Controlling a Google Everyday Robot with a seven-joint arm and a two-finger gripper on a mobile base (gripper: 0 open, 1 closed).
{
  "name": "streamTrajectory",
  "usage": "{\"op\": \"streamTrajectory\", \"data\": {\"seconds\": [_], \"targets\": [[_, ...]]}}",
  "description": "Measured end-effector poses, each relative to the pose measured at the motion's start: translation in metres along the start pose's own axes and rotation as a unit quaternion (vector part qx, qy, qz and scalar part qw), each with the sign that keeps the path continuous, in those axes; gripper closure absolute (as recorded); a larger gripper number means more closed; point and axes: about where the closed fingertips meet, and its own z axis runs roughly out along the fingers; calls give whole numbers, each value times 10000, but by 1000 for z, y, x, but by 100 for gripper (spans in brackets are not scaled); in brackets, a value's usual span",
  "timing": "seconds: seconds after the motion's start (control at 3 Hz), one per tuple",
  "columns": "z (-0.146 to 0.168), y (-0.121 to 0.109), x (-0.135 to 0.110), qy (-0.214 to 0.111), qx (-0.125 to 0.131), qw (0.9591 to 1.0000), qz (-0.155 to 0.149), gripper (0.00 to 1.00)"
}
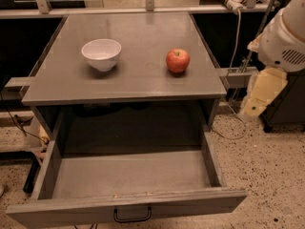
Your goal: Place apple into top drawer
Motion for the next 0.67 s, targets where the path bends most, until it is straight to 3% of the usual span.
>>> {"op": "streamTrajectory", "data": {"seconds": [0.33,0.67], "targets": [[34,-8,-6,-145,-119,9995,258,0],[37,-10,-7,-161,-123,9994,291,0]]}}
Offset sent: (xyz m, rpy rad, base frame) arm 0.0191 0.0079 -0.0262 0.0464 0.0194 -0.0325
